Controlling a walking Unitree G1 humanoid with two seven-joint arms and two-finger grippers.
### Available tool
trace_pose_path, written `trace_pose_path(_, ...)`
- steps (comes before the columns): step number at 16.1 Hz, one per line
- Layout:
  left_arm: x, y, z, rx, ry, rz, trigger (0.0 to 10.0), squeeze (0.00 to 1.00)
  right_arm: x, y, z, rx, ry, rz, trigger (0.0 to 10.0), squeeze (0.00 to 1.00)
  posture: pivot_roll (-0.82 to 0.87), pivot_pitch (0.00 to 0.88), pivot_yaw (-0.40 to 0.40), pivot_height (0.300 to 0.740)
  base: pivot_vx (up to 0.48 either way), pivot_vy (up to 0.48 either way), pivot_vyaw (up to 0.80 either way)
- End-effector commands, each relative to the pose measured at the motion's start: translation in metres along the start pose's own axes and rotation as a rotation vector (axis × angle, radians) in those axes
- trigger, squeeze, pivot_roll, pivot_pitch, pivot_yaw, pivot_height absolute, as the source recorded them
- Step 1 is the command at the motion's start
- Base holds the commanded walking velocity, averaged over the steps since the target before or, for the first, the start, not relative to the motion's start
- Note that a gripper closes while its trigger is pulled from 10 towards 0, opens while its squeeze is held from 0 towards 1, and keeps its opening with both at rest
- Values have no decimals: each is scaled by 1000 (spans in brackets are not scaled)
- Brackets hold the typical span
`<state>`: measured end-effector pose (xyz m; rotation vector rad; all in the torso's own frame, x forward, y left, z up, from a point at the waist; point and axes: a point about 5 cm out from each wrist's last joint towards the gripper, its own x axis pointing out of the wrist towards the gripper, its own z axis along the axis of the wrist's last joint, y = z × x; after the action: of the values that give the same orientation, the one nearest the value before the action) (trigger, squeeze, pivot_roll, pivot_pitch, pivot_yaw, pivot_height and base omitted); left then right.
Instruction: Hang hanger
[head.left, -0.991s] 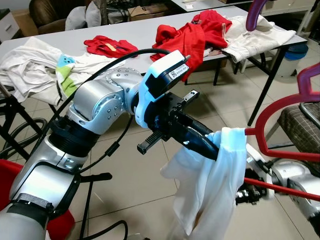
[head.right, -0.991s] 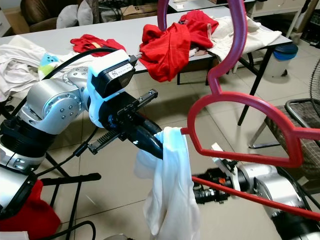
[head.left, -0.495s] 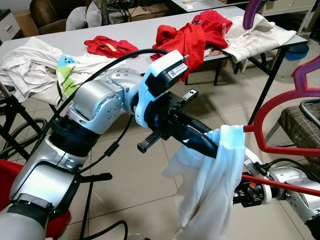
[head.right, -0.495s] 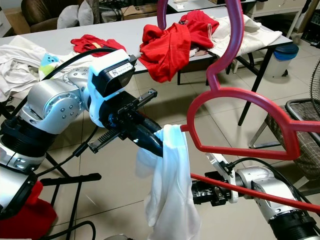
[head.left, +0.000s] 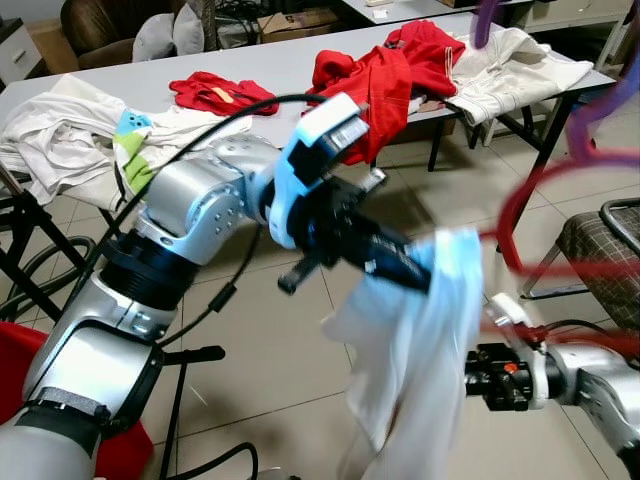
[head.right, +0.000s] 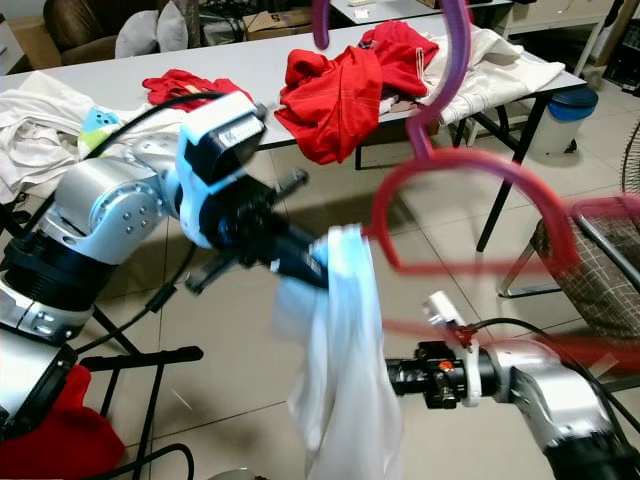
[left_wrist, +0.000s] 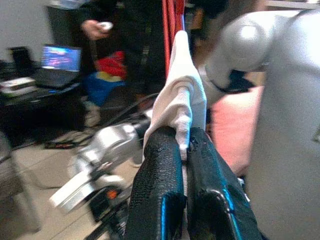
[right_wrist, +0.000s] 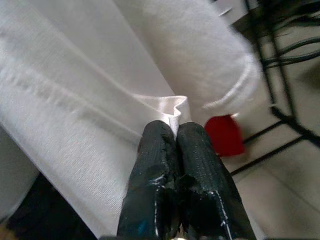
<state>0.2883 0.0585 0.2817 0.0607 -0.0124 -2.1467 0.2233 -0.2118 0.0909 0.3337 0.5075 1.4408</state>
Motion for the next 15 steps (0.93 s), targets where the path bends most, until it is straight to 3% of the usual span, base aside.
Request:
trace_pose_path(1,-10,0,-1,24,4,76,0,0,-3,1,7,-42,-48,-44,0,0,-85,0,125,740,0,0,0)
trace_pose_path(6,-40,3,-24,19,45,395,0,0,-34,5,15,-170,-268,-453,0,0,-108,0,121,740,0,0,0)
trace_pose_path(9,-60,2,-46,46,147,611,0,0,-56,21,23,-238,-385,-631,0,0,-133,0,128,740,0,0,0)
trace_pose_path(11,-77,-3,-59,31,165,739,0,0,-72,36,25,-293,-431,-733,0,0,-149,0,135,740,0,0,0)
trace_pose_path(14,-89,-16,-83,-11,226,799,0,0,-104,45,33,-335,-589,-942,0,0,-172,0,147,740,0,0,0)
trace_pose_path(15,-88,-16,-83,-9,224,800,0,0,-106,46,34,-340,-594,-955,0,0,-174,0,147,740,0,0,0)
